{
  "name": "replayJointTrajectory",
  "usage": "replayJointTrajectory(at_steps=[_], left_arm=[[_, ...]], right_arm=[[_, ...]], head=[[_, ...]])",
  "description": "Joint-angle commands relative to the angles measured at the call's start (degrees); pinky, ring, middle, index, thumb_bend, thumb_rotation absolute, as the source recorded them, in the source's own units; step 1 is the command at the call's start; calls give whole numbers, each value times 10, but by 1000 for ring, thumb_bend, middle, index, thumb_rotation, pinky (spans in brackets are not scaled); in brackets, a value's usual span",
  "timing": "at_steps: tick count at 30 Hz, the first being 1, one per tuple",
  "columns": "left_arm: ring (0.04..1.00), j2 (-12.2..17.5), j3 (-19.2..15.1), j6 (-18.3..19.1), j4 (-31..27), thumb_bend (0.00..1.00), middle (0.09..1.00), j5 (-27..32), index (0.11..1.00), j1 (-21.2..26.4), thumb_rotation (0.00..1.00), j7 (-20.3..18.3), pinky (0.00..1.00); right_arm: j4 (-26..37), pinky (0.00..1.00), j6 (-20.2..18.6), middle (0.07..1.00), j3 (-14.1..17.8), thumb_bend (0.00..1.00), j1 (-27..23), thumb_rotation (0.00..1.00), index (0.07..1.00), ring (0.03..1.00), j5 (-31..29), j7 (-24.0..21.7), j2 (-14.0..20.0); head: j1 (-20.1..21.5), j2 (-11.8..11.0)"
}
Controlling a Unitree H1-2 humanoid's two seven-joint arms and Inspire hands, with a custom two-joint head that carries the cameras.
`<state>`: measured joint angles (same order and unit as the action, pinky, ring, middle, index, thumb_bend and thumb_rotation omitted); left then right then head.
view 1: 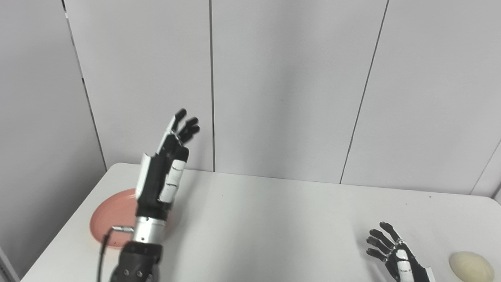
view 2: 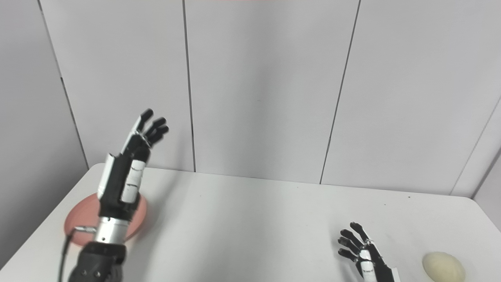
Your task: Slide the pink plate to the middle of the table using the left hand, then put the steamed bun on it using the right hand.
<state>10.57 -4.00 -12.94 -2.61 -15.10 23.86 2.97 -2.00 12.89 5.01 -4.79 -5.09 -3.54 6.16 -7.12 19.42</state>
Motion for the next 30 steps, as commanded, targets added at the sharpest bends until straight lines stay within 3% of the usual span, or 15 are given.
replayJointTrajectory(at_steps=[1, 4, 6, 11, 15, 20, 26, 30], left_arm=[[850, 35, -4, -31, 17, 786, 906, -30, 915, 30, 983, 12, 862], [832, 67, -12, -54, 57, 765, 875, -33, 880, 45, 970, 18, 778], [835, 95, -19, -75, 97, 783, 865, -36, 869, 55, 967, 25, 778], [870, 132, -39, -102, 163, 792, 868, -10, 869, 64, 952, 29, 881], [867, 159, -57, -137, 249, 804, 879, 43, 886, 86, 922, 26, 880], [885, 183, -70, -139, 326, 822, 889, 93, 906, 107, 951, 22, 916], [920, 189, -107, -139, 428, 863, 908, 207, 918, 138, 927, -44, 967], [927, 184, -139, -139, 520, 829, 922, 260, 928, 160, 961, -81, 967]], right_arm=[[-35, 738, 13, 792, -8, 606, 37, 975, 846, 775, 2, 5, -20], [-33, 726, 13, 782, -8, 596, 37, 975, 838, 766, 4, 7, -22], [-32, 728, 12, 780, -9, 593, 38, 974, 837, 766, 4, 6, -23], [-27, 730, 10, 770, -10, 592, 40, 980, 837, 762, 11, 9, -23], [-25, 733, 10, 767, -9, 581, 42, 986, 840, 761, 13, 9, -25], [-23, 725, 11, 766, -9, 587, 45, 986, 839, 758, 13, 10, -27], [-22, 731, 11, 766, -9, 588, 45, 989, 836, 760, 14, 9, -27], [-20, 729, 9, 765, -8, 591, 46, 996, 835, 758, 17, 10, -25]], head=[[0, 1], [0, 1], [2, 0], [2, 4], [2, 5], [2, 6], [1, 5], [0, 7]])
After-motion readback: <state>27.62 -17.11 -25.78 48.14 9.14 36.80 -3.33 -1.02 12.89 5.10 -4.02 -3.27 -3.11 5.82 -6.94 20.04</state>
